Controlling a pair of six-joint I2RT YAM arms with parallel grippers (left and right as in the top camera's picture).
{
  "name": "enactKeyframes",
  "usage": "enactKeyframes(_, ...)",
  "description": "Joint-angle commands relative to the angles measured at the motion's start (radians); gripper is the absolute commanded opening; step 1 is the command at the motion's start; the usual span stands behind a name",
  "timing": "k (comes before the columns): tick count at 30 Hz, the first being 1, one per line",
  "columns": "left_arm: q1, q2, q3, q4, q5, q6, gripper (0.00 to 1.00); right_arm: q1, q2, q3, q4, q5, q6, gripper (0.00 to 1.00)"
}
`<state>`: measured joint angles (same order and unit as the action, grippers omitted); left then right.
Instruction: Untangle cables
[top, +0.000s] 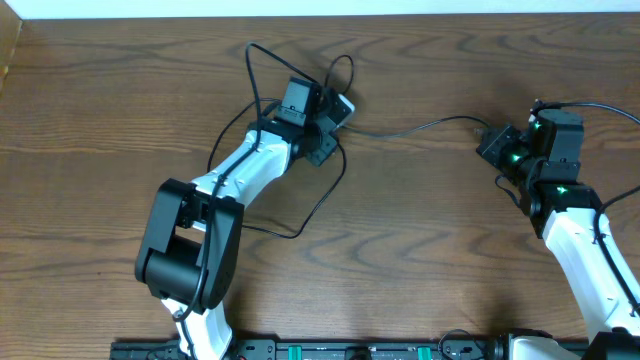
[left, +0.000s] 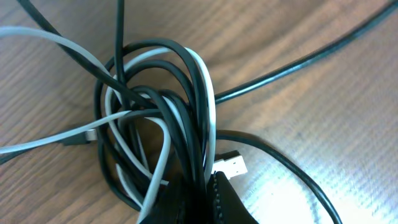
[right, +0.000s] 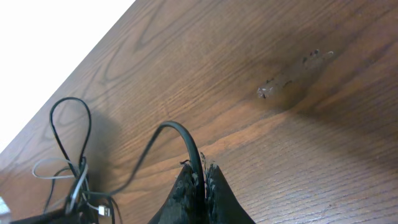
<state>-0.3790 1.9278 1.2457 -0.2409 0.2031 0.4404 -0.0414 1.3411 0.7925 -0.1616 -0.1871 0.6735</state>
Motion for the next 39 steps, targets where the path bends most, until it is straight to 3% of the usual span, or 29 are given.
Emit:
enactKeyframes(1, 0.059, -0.099, 0.036, 0.003, -0.013, -0.146, 0.08, 0.004, -0.001, 0.004, 0.001, -0.003, 0.001, 0.01)
enactKeyframes(4, 0.136, -0.179, 0.036, -0.006, -0.013, -0.257, 0.08, 0.004, -0.001, 0.004, 0.001, -0.003, -0.011, 0.01)
enactKeyframes(11, 0.338, -0.316, 0.036, -0.058, -0.013, -0.287, 0.08, 0.004, -0.001, 0.004, 0.001, -0.003, -0.017, 0.01)
enactKeyframes(19, 0.608, -0.356, 0.035, -0.108, -0.009, -0.467, 0.08, 0.004, -0.001, 0.004, 0.001, -0.003, -0.017, 0.01)
enactKeyframes(34, 0.856, -0.356, 0.035, -0.215, -0.014, -0.477, 0.08, 0.004, -0.001, 0.004, 0.0, -0.003, -0.016, 0.01)
enactKeyframes(39, 0.951, -0.356, 0.035, -0.248, 0.034, -0.554, 0.08, 0.004, -0.001, 0.004, 0.001, -0.003, -0.016, 0.01)
